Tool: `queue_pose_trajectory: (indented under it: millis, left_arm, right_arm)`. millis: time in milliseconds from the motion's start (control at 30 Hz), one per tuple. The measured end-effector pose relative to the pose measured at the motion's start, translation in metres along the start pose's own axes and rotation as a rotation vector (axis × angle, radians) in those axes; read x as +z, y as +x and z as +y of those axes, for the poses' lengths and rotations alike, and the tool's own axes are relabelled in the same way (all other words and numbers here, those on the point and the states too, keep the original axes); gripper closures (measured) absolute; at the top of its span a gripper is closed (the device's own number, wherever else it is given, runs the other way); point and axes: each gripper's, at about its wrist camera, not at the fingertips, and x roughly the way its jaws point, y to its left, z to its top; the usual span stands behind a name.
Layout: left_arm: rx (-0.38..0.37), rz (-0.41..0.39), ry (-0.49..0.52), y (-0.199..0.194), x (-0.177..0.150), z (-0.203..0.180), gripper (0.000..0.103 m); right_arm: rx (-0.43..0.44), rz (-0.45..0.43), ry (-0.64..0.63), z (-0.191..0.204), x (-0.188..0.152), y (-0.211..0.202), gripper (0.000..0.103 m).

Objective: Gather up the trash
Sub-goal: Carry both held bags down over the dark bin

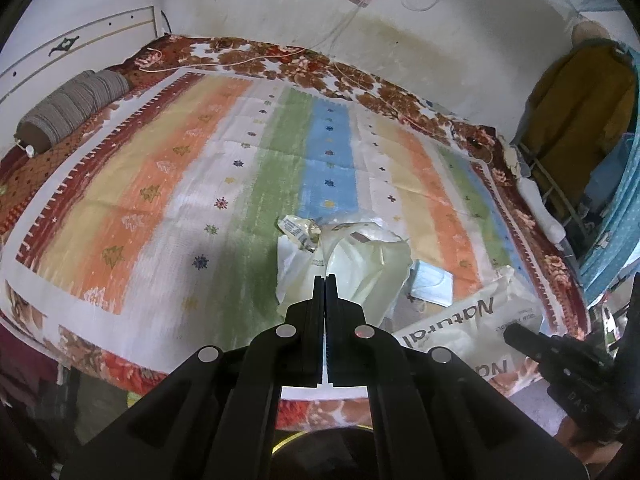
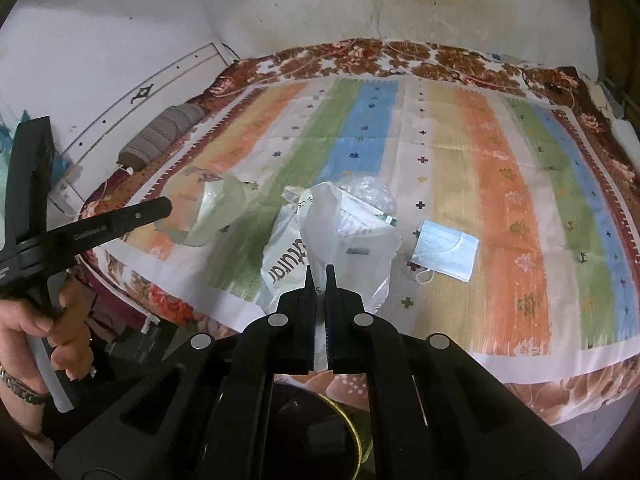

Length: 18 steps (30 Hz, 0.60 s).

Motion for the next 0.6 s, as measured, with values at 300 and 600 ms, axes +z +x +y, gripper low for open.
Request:
queue_pose_trajectory:
  millis: [300, 600]
  left_arm:
    - [-0.02, 0.039, -0.025, -0.019, -0.02, -0.008, 0.103]
    - [-0.066, 0.035, 0.036, -0.041, -0.053, -0.032, 0.103]
  right_arm:
    - [-0.031, -0.036, -0.062, 0.014, -0.027, -0.024, 0.1]
    - [-0.015, -0.066, -0.078, 0.022, -0.051, -0.045, 0.1]
